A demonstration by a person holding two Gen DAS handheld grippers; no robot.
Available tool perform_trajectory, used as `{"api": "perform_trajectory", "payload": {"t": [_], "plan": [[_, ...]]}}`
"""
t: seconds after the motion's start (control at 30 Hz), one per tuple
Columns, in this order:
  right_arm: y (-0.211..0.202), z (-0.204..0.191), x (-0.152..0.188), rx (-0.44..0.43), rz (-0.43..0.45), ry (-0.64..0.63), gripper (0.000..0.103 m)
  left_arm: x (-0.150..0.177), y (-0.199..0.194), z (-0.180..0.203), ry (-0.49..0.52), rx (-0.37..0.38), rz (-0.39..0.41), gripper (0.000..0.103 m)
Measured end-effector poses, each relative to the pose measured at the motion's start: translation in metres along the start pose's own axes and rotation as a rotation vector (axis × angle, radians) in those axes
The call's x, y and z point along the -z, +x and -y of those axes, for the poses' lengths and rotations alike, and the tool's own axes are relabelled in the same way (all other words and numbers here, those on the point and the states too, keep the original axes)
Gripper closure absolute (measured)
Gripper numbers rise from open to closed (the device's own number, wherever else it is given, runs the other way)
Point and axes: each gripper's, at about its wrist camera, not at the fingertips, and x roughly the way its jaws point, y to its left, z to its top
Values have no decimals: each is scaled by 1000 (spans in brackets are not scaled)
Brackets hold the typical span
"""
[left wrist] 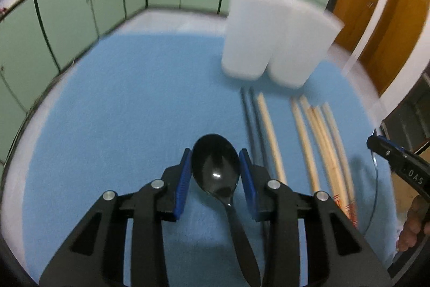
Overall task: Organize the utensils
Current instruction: 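Grasp the black spoon with the left tool while the right tool grasps the silver spoon, then carry both spoons over the white holder and open both tools to drop them in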
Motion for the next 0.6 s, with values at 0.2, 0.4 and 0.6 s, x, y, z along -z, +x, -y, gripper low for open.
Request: {"api": "perform_trajectory", "payload": {"t": [0.2,0.4,0.6], "plan": [[-39,-5,-19,-52,157,1,75,-16,-34,8,10,7,196,69],[-61,-15,-56,-100,278,-32,75,-48,-54,10,15,30,357,69],[-69,-29,-103,-138,365,-65,75,-109,-60,20,48,55,507,69]]}}
